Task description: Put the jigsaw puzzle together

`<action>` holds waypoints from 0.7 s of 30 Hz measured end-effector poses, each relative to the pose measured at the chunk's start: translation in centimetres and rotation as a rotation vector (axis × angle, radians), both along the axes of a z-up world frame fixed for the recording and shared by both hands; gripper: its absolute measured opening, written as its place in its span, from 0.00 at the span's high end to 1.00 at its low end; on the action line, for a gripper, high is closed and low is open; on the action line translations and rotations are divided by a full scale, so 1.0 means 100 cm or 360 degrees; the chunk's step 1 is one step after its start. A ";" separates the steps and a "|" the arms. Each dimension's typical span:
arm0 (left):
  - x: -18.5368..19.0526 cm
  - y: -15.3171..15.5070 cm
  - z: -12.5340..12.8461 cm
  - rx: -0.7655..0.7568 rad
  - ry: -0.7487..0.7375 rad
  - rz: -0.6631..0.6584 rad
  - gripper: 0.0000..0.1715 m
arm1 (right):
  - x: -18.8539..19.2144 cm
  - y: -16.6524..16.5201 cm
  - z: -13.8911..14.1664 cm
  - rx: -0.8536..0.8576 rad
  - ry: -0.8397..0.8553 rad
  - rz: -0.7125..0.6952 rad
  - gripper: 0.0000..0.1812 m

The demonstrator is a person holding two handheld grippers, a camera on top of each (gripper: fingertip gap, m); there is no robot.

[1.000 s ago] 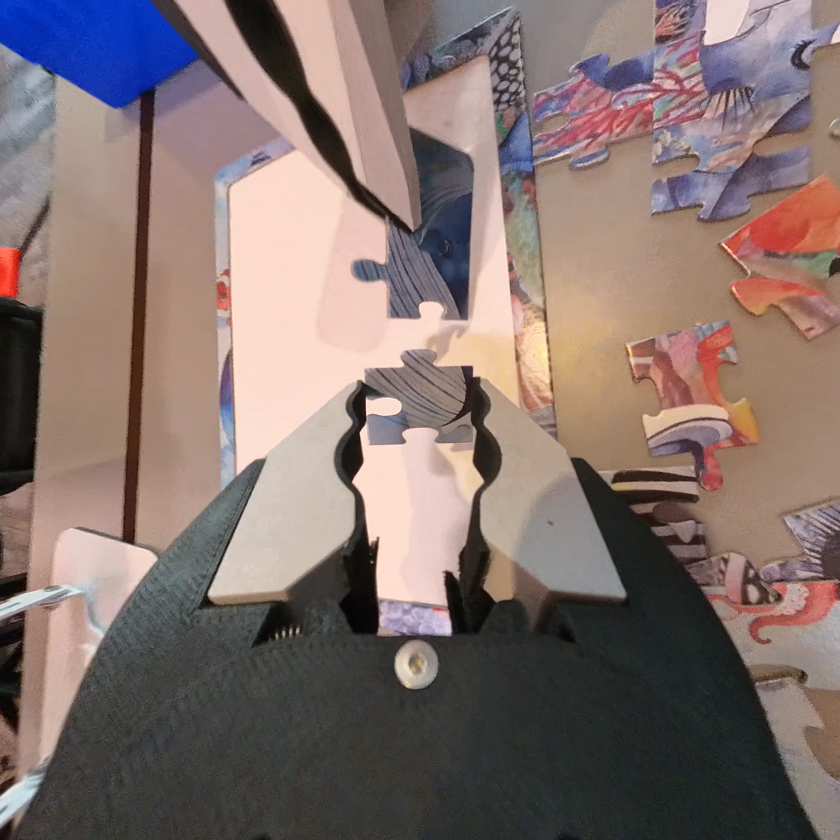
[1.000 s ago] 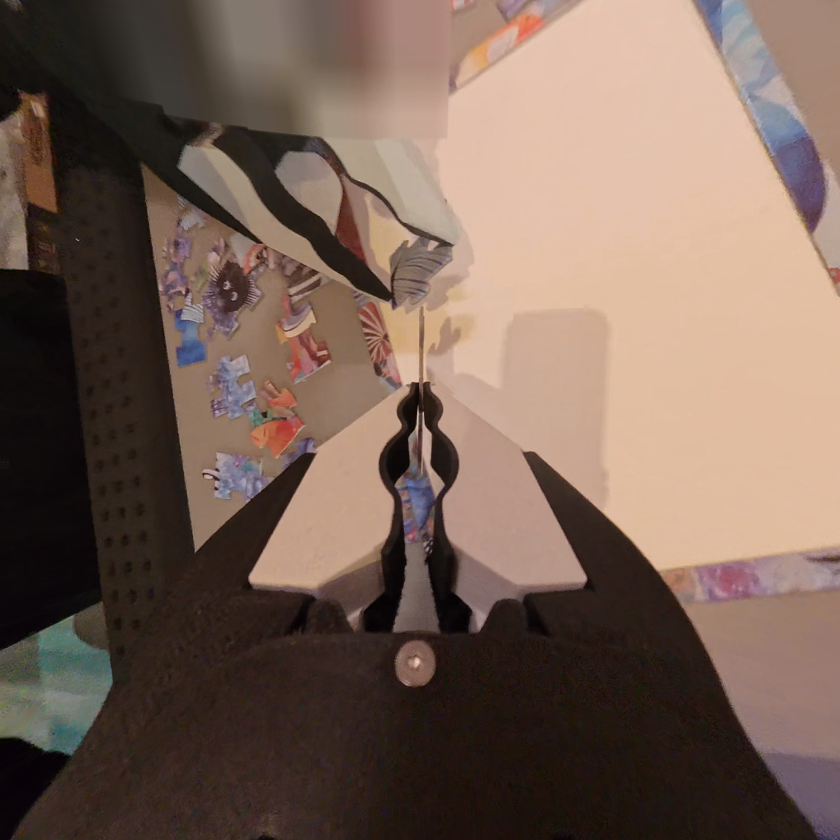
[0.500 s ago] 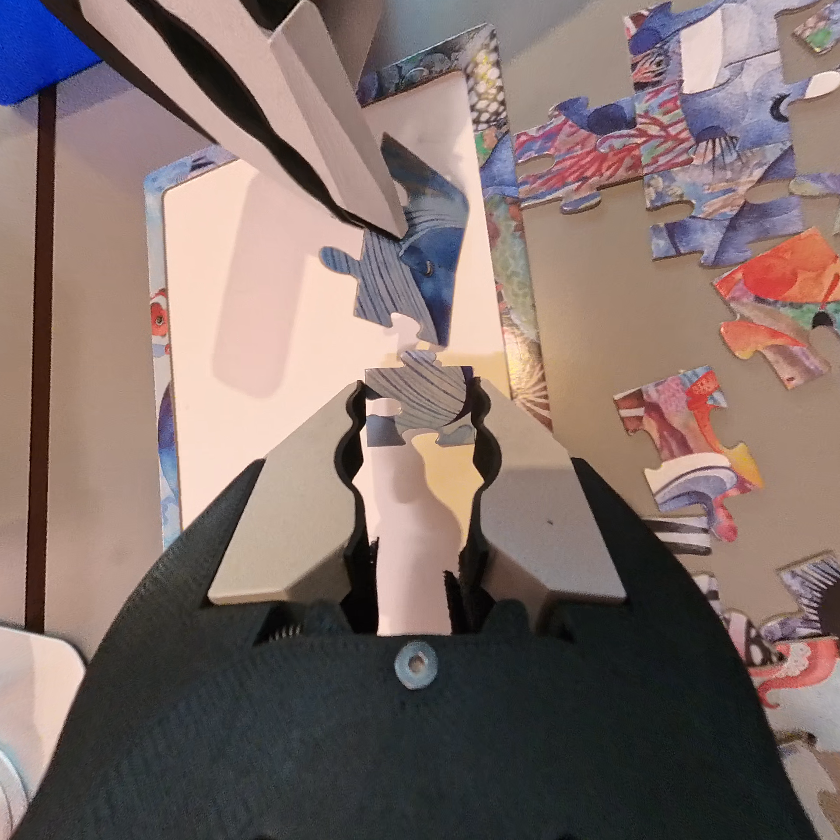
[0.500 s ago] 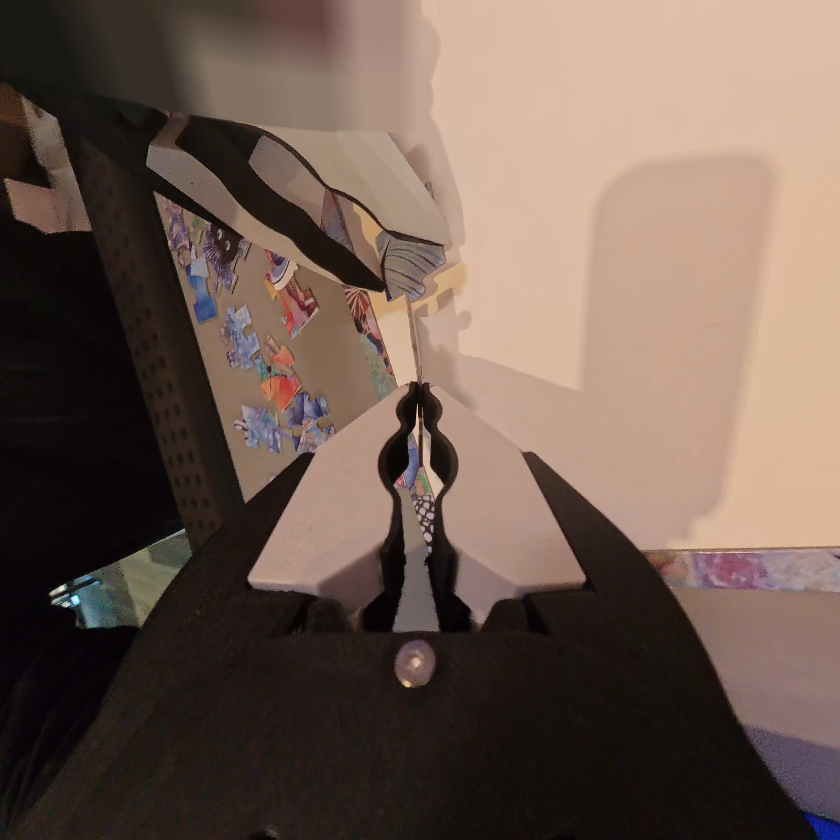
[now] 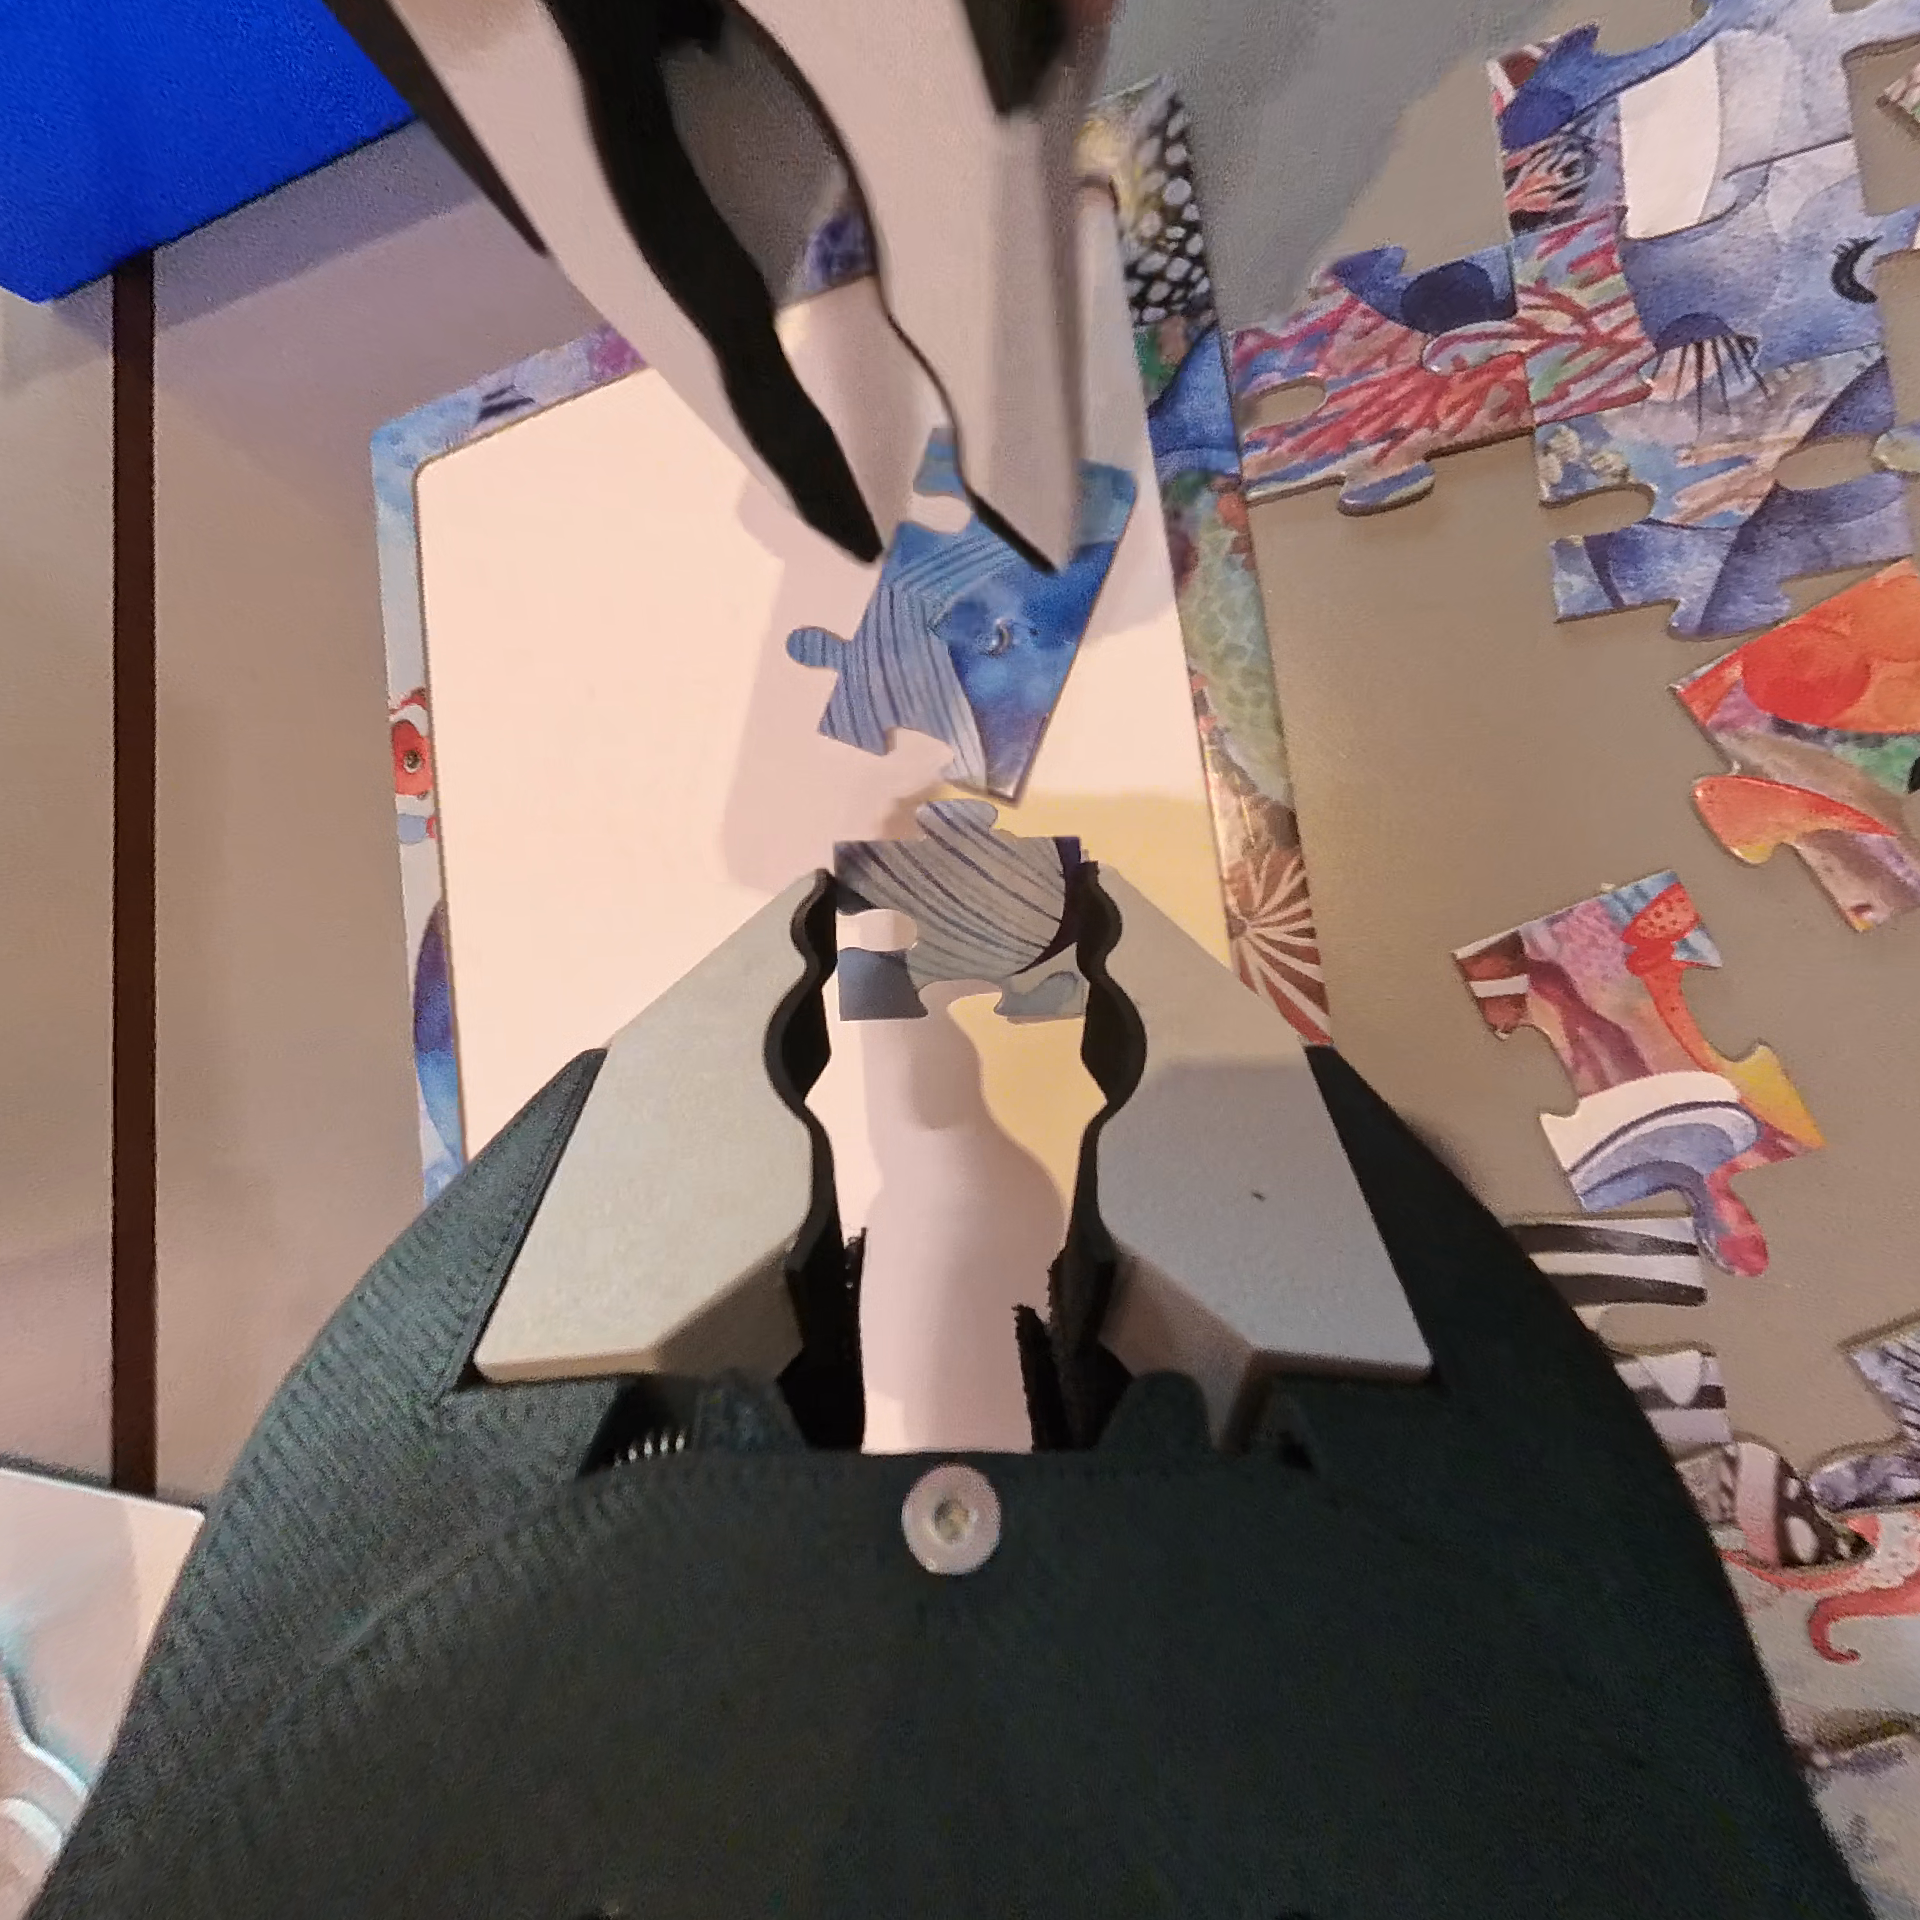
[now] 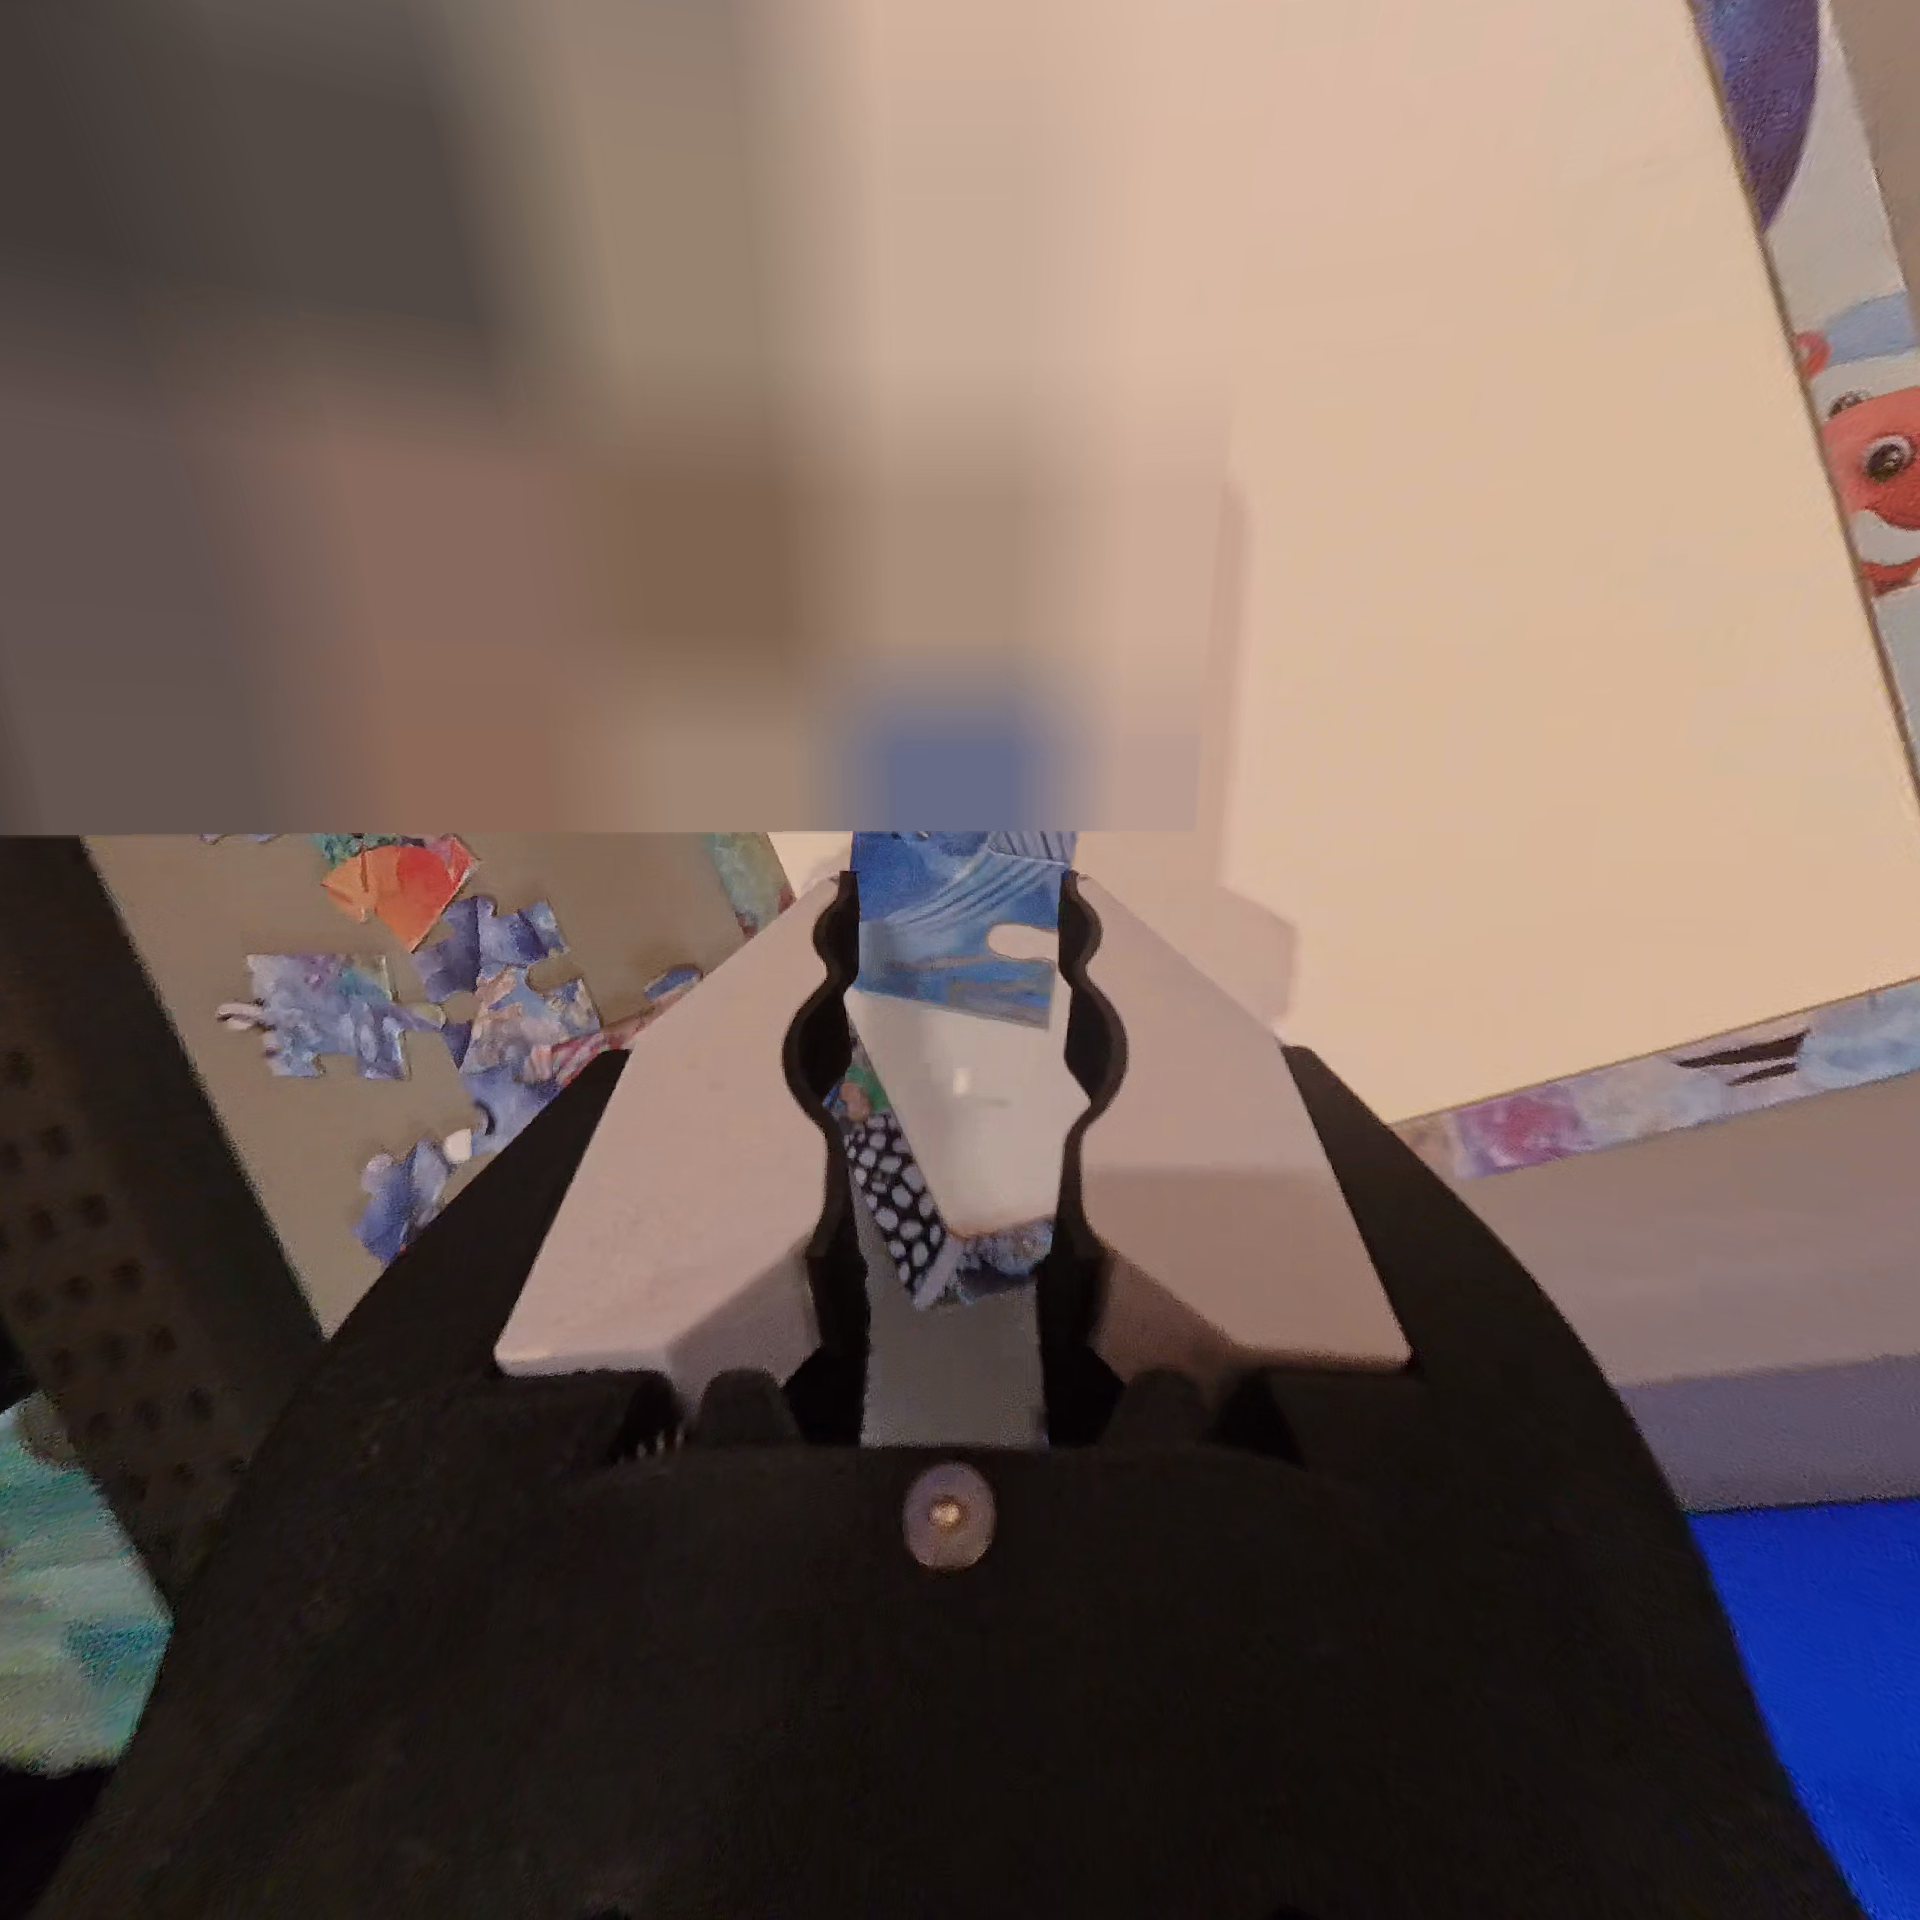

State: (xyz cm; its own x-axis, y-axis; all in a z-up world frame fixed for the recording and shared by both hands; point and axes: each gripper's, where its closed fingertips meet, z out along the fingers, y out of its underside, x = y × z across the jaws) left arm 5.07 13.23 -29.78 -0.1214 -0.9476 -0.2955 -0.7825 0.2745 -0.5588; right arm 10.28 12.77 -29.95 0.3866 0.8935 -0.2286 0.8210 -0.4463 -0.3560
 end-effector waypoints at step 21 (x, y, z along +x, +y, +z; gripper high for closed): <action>0.002 0.010 -0.012 -0.0191 0.0365 -0.0373 0.74 | -0.020 0.003 -0.009 0.0416 0.0156 0.0257 0.95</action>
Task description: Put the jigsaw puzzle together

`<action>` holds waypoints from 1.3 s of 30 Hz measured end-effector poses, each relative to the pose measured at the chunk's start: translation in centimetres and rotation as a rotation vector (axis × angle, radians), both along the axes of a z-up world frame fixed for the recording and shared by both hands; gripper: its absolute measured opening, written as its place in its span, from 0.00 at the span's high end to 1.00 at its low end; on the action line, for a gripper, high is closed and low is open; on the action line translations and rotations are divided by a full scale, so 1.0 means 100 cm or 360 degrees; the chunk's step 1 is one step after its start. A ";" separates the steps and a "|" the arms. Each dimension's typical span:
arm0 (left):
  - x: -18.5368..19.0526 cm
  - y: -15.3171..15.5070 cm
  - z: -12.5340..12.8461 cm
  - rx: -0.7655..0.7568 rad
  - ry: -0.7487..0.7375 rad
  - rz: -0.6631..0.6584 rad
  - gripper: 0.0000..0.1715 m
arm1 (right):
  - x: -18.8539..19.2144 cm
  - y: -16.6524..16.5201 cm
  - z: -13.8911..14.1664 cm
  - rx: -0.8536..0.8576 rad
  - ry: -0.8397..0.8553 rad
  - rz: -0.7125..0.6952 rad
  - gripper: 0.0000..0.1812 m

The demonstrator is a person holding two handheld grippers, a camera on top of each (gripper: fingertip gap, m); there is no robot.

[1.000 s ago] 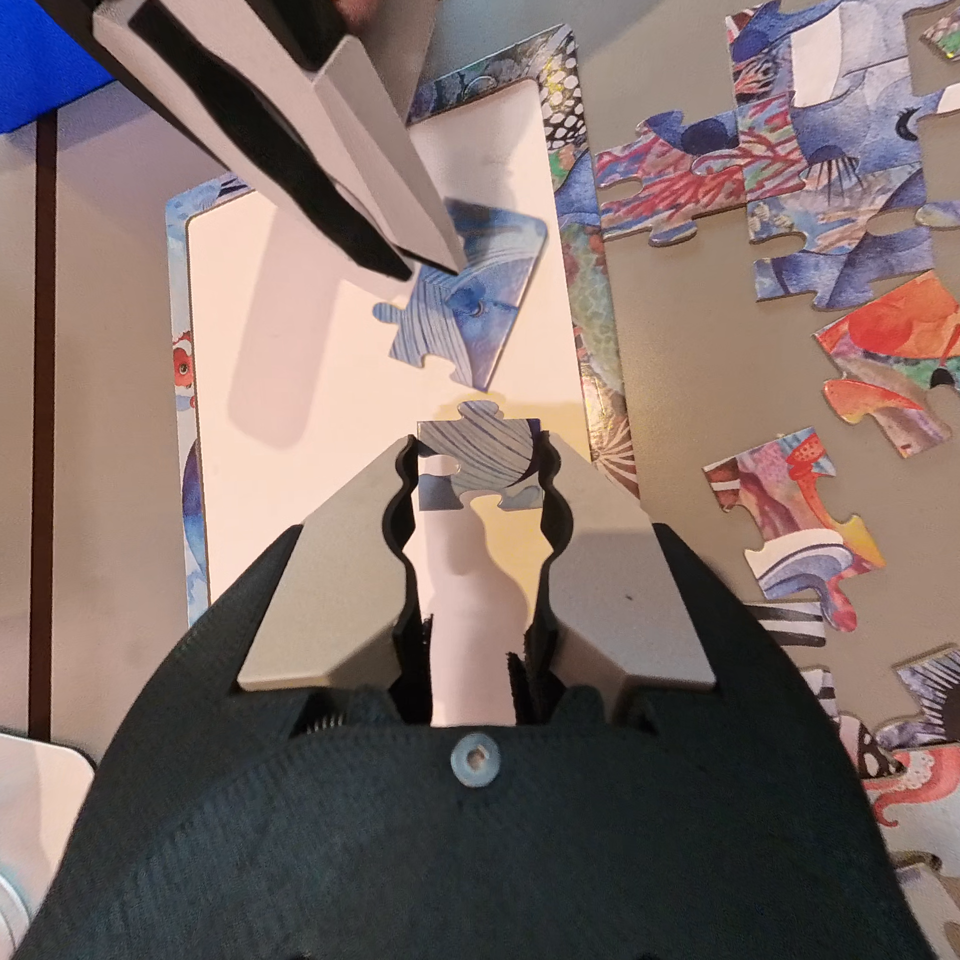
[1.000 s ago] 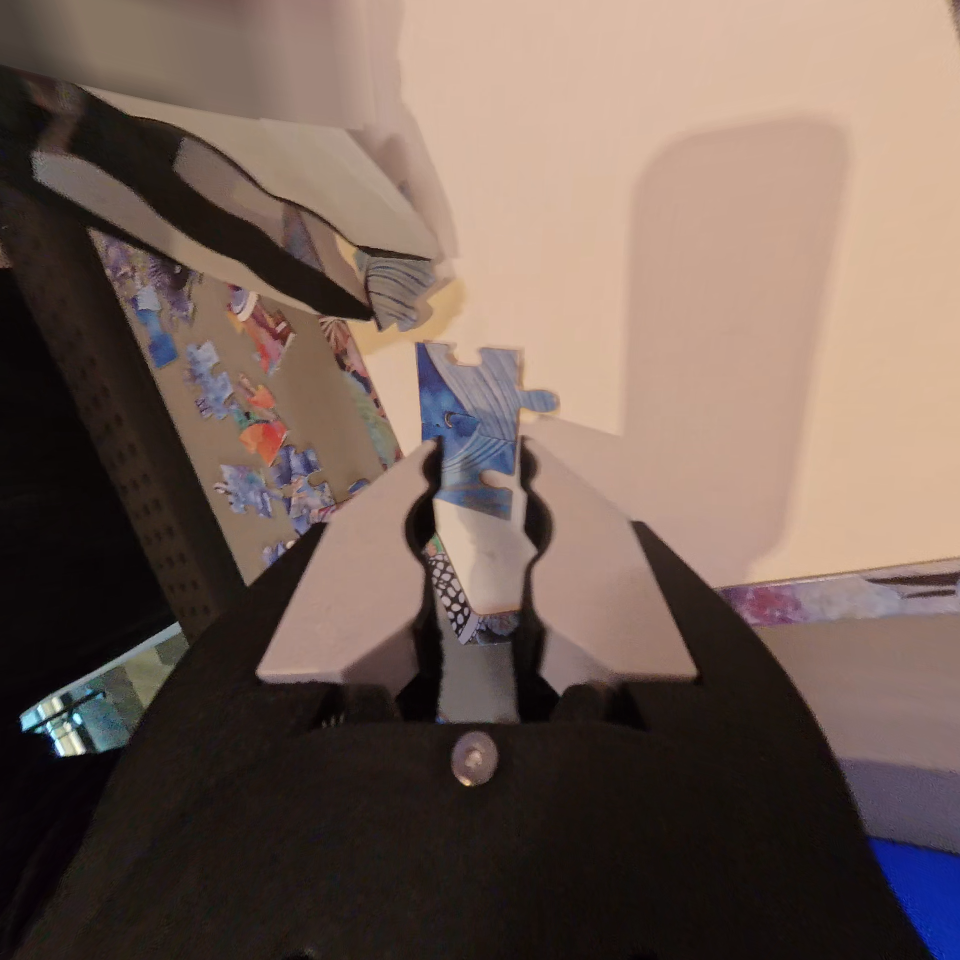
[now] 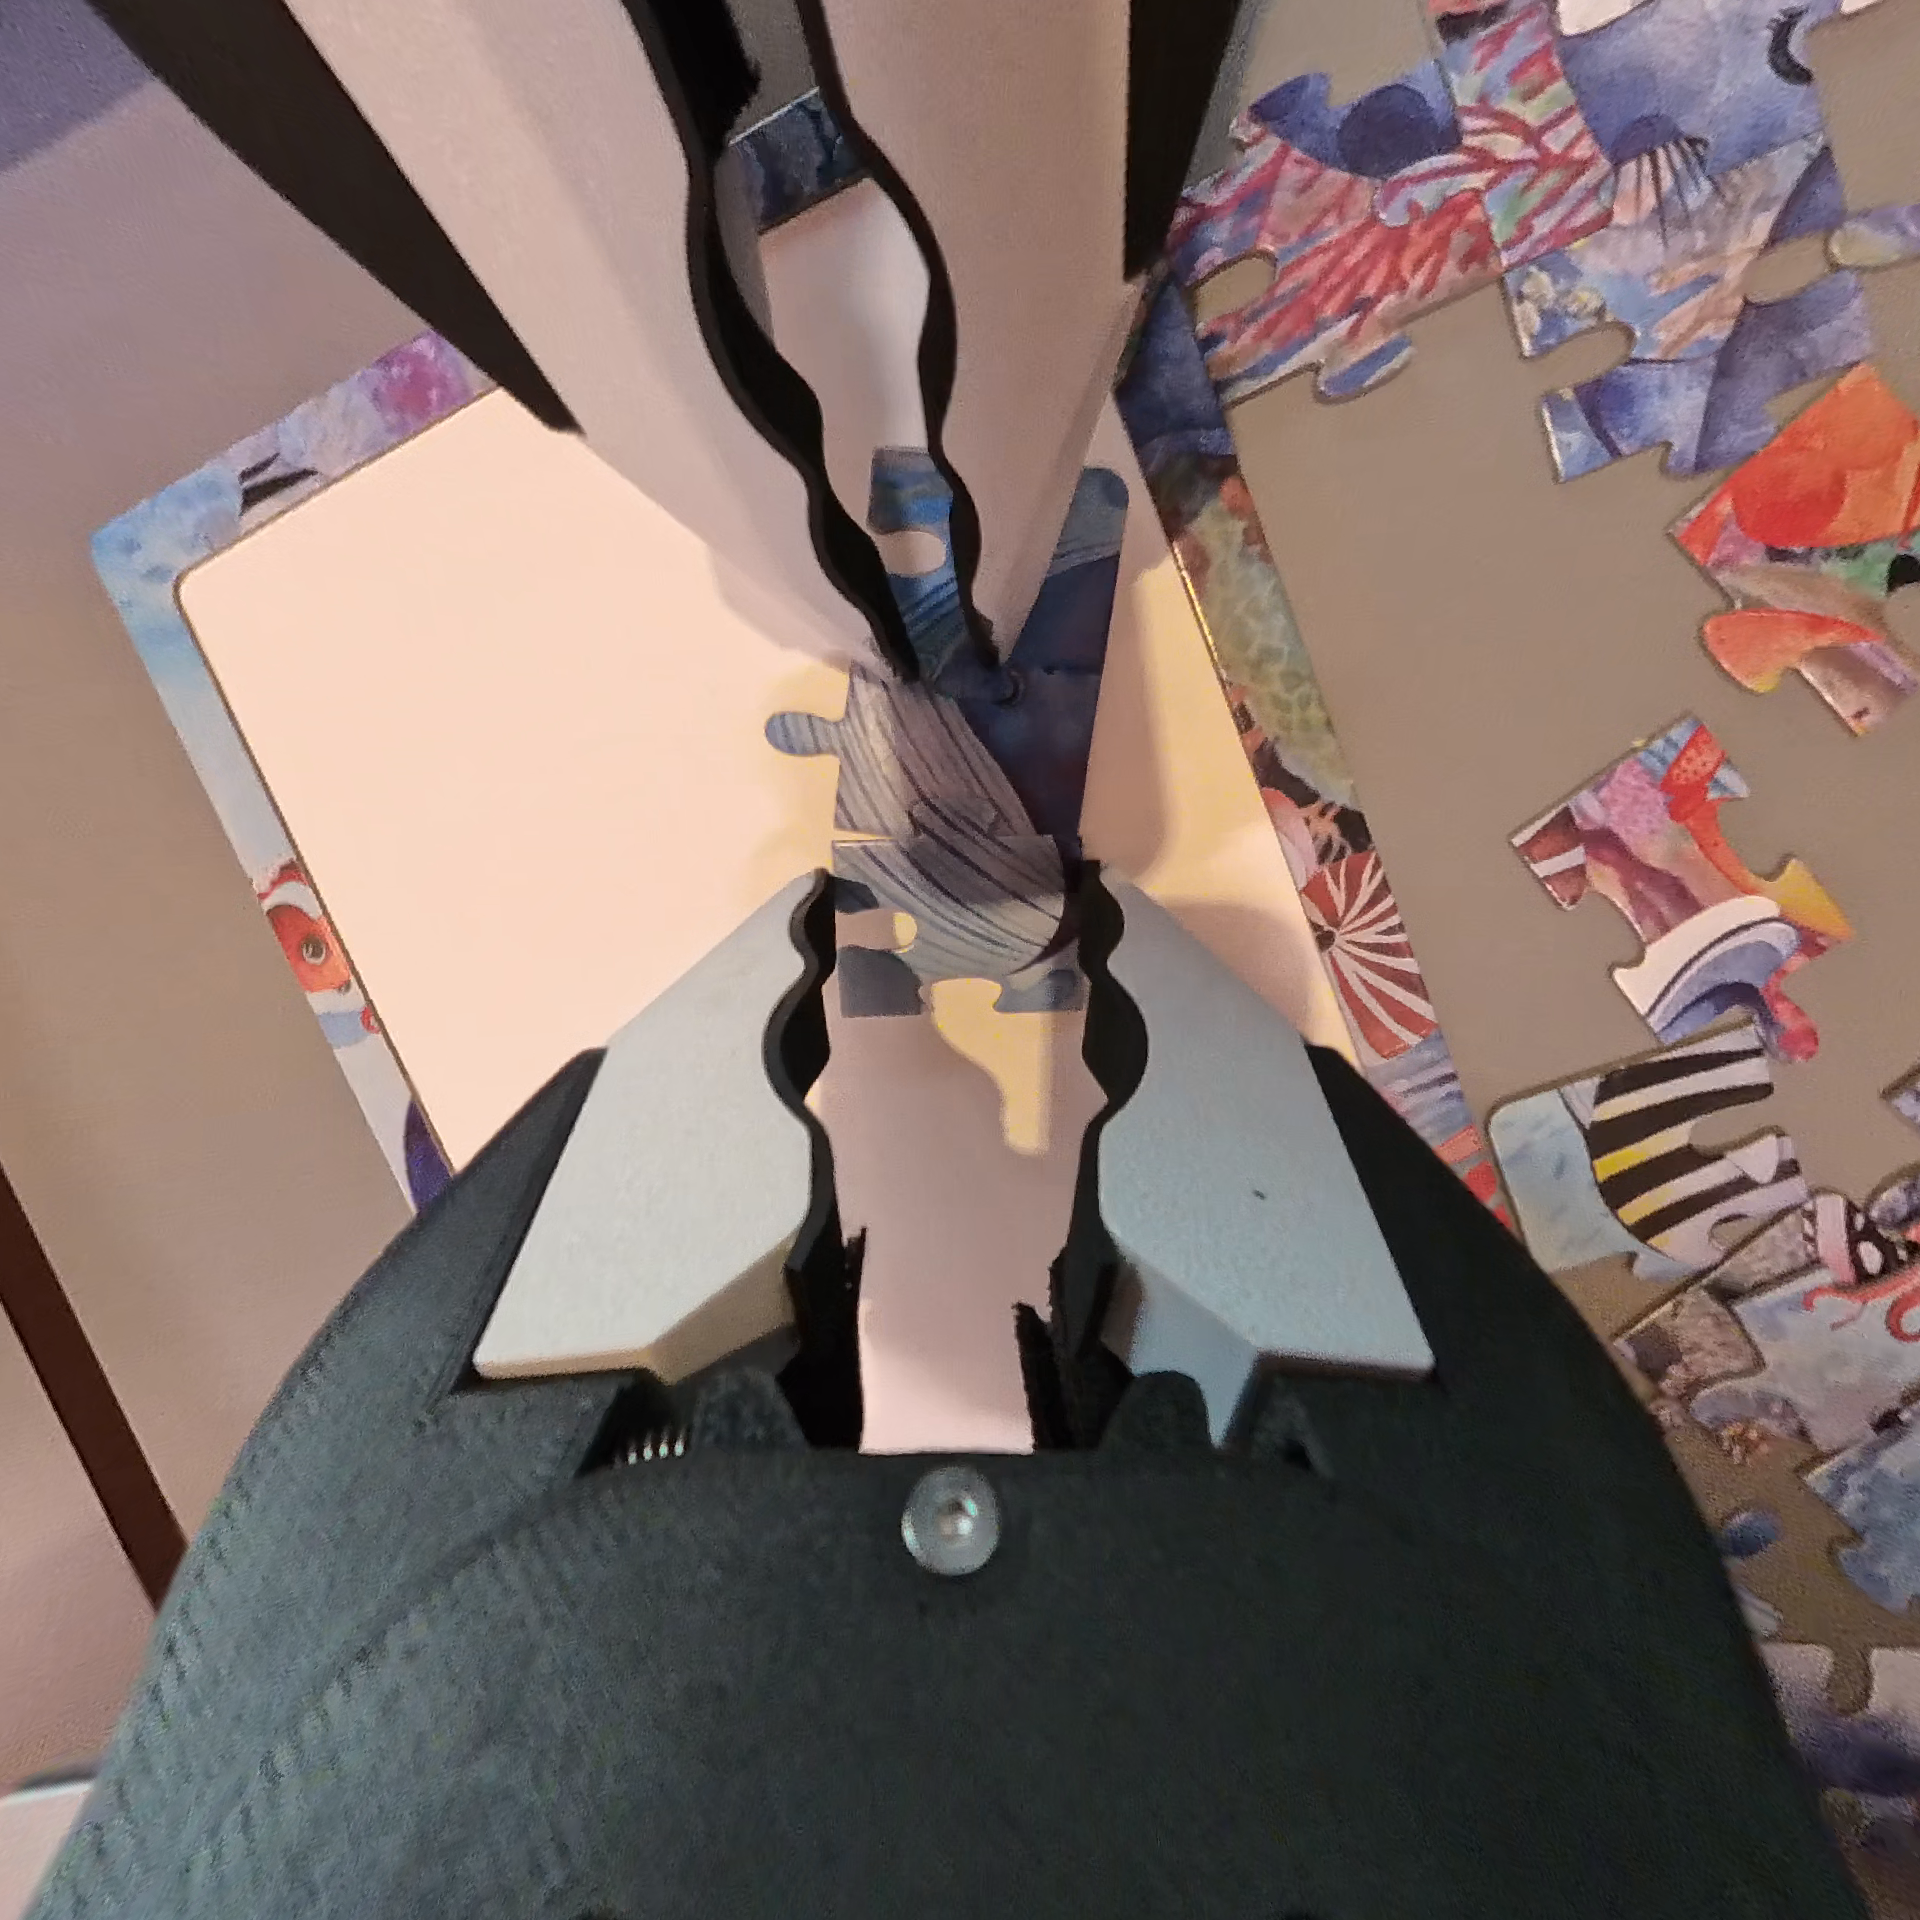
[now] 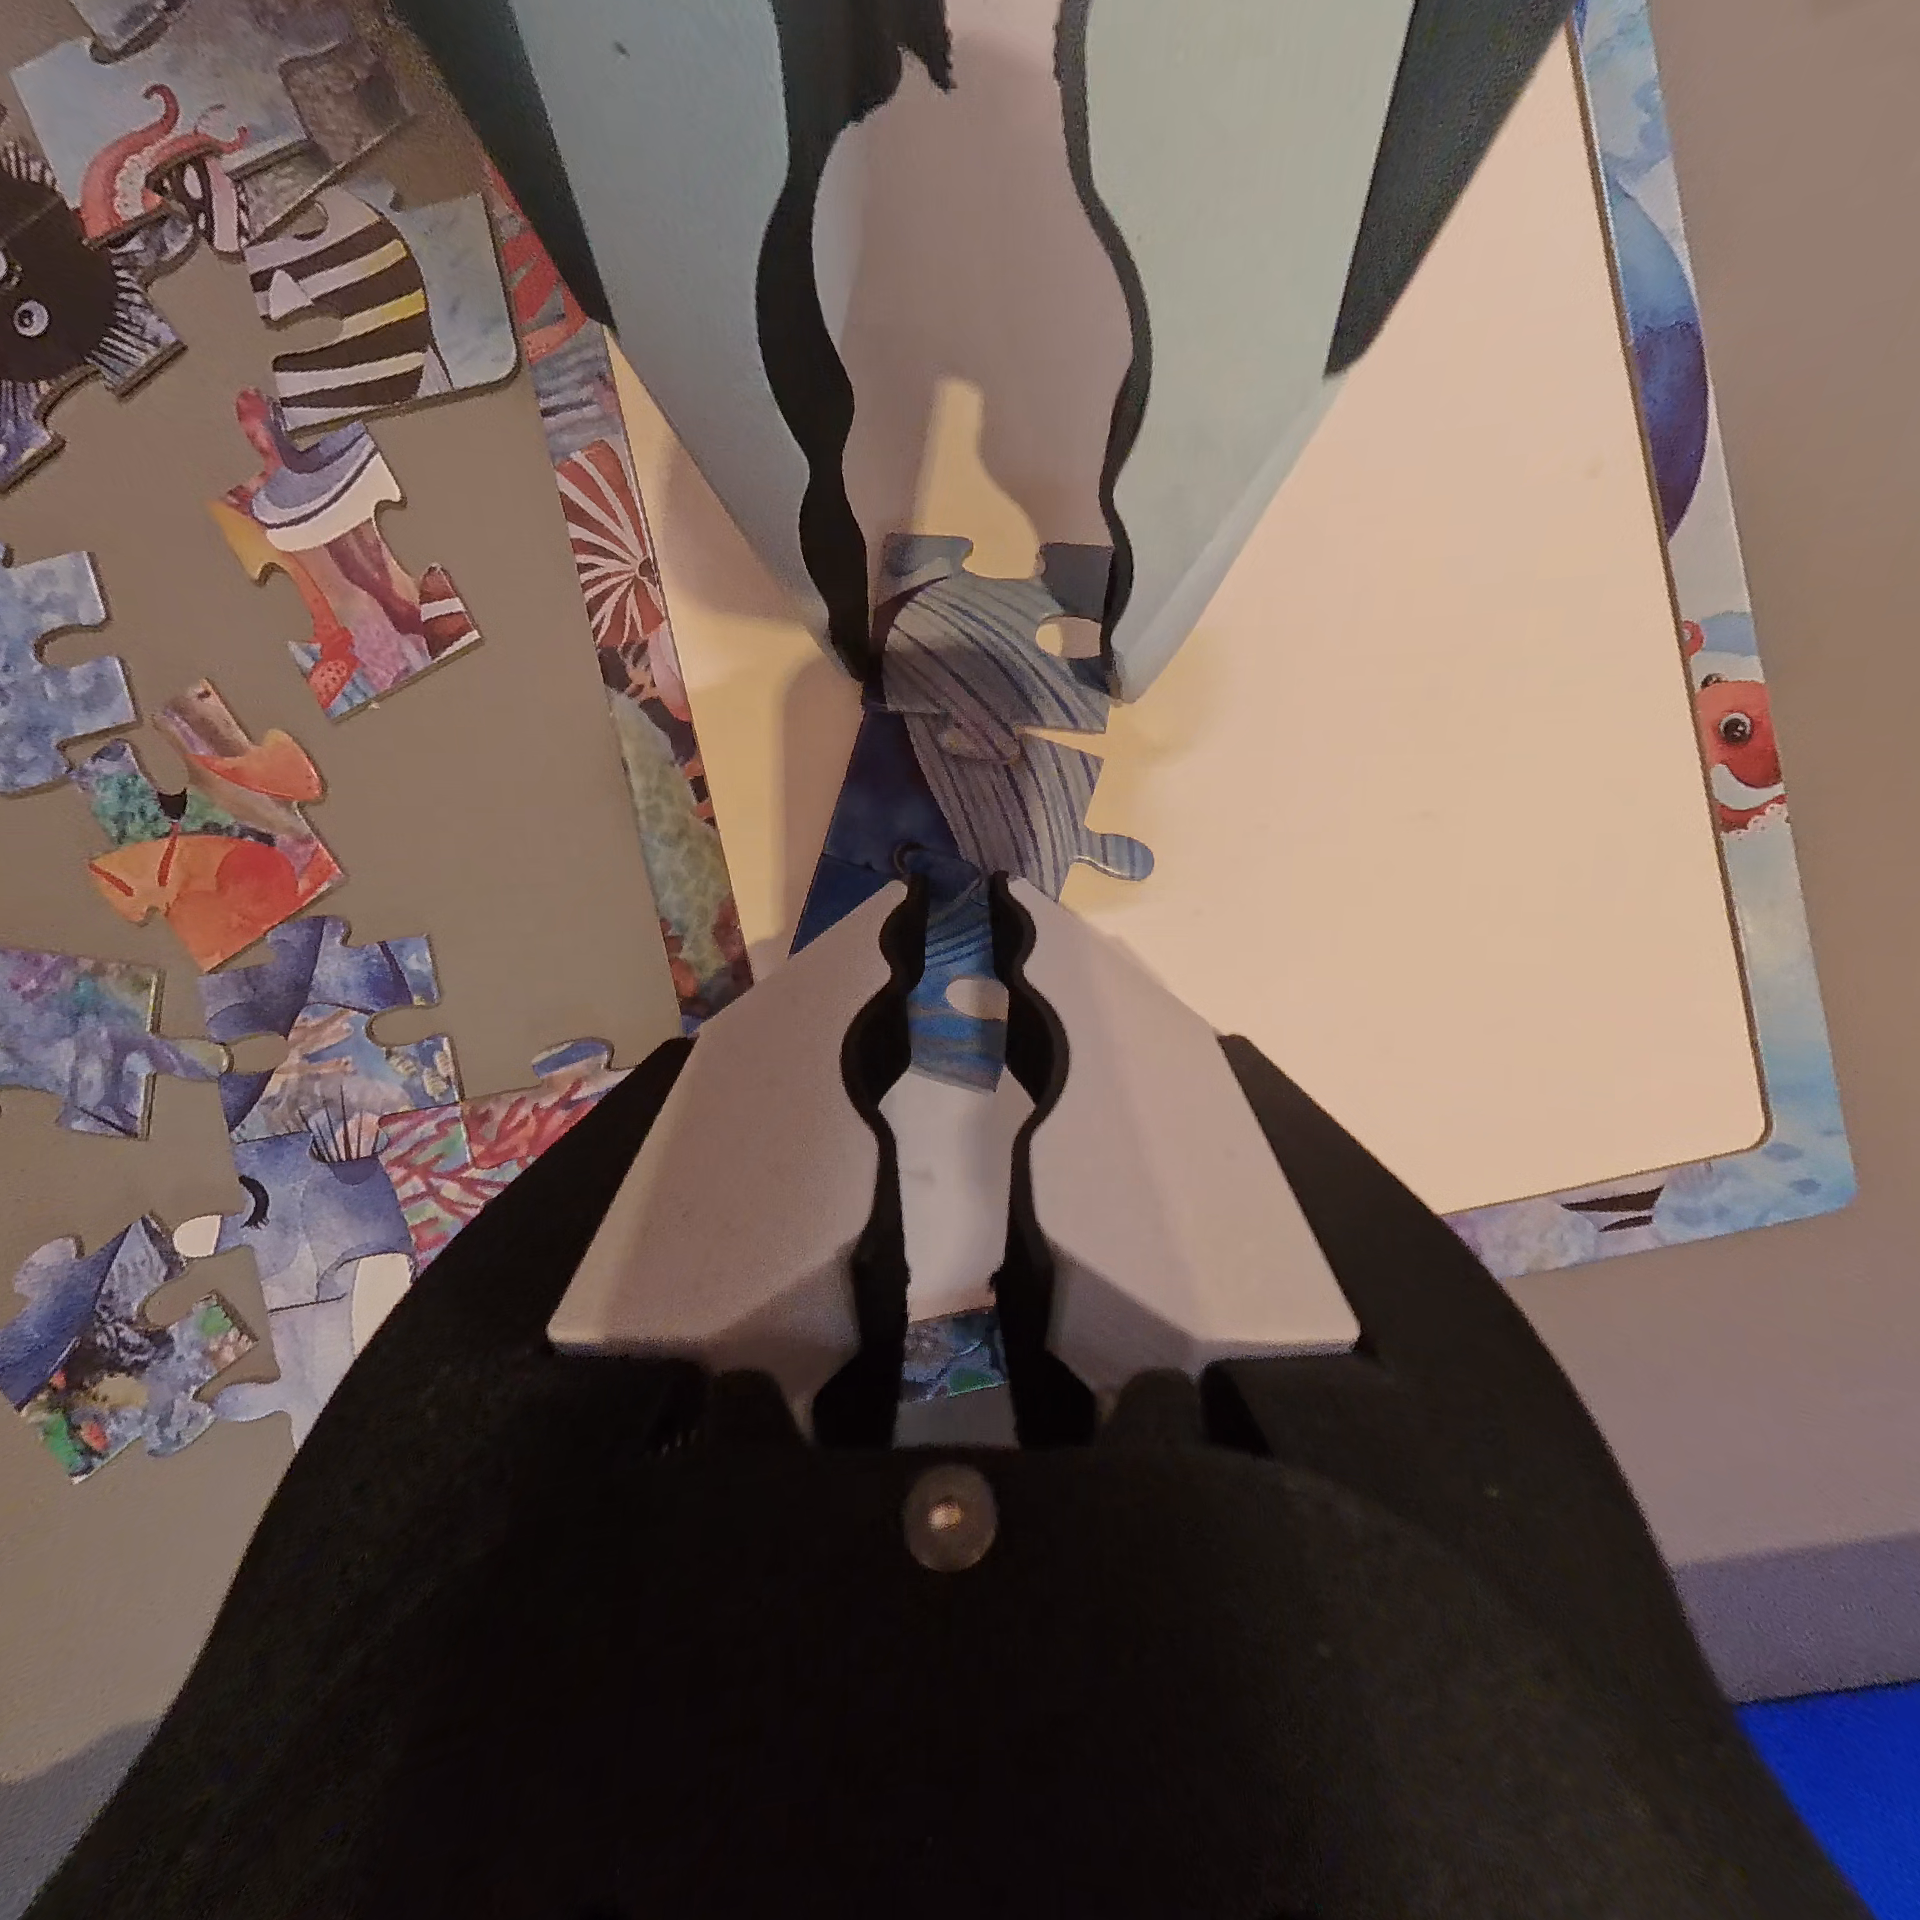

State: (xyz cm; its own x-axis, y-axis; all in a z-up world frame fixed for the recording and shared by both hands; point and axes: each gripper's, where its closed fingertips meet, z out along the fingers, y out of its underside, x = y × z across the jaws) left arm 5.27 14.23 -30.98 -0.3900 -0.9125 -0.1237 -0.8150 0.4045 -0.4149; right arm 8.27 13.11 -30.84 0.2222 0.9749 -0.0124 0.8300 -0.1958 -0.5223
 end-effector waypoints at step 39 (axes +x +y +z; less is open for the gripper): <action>-0.007 0.007 -0.002 -0.0184 0.0068 -0.0135 0.73 | -0.025 0.011 0.010 0.0325 0.0315 -0.0127 1.00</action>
